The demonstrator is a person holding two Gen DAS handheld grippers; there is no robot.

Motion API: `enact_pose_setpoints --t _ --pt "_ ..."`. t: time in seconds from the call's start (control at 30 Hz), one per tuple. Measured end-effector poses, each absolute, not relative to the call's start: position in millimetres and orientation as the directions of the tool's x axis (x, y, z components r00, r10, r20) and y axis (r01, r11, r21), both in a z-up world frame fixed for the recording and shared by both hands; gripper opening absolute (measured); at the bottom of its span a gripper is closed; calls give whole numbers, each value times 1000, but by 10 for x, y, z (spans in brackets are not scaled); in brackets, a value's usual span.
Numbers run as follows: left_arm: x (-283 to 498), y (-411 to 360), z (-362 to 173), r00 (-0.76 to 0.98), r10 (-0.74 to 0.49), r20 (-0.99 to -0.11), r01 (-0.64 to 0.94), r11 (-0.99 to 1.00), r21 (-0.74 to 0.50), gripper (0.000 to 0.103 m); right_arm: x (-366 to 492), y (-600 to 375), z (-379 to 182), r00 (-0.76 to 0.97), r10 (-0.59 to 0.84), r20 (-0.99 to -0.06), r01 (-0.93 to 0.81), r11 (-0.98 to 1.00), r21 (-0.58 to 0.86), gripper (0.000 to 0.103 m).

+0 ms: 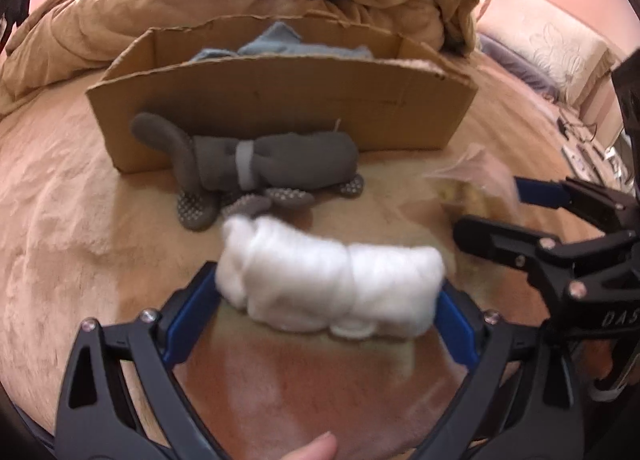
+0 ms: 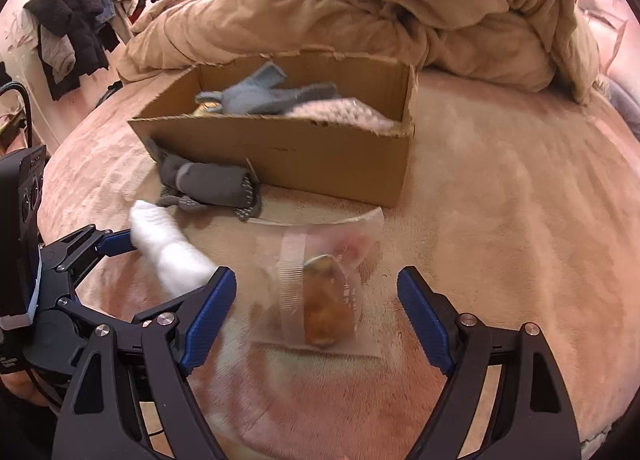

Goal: Organize objects
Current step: 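Grasp the white rolled sock with the left gripper while the right grasps the snack bag, then carry the snack bag into the box with the right gripper while the left holds the white sock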

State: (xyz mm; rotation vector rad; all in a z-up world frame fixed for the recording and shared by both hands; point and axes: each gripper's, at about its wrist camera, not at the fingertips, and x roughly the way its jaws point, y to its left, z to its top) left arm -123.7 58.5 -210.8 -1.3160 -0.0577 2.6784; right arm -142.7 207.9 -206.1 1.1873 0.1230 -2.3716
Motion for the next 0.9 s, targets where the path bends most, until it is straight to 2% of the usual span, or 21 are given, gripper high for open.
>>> enact_pose_setpoints --t 0.03,0.1,0.27,0.43,0.77,0.9 --pt "-1236 598 -2113 -602 152 -784 -125 -987 -96 97 -1441 2085 -2077 -506 -375 -776 452 -882 132 82" --pt "-1241 610 -2111 -605 142 -784 -127 -989 -81 94 -1469 2101 -2103 -503 -369 -782 445 -886 132 66" --pt "-1220 554 -2059 -604 135 -785 -111 -990 -84 74 -1459 2074 -2079 -489 -383 -783 462 -876 140 49" --pt "-1129 524 -1981 -606 127 -785 -110 -991 -76 63 -1414 2053 -2003 -491 -372 -788 448 -884 138 48" --pt "-823 498 -1402 -658 157 -737 -101 -988 -121 63 -1108 2179 -1483 -557 -380 -739 415 -898 148 48" --pt "-724 435 -1053 -671 200 -714 -95 -978 -185 63 -959 2210 -1202 -582 -393 -711 424 -894 147 48"
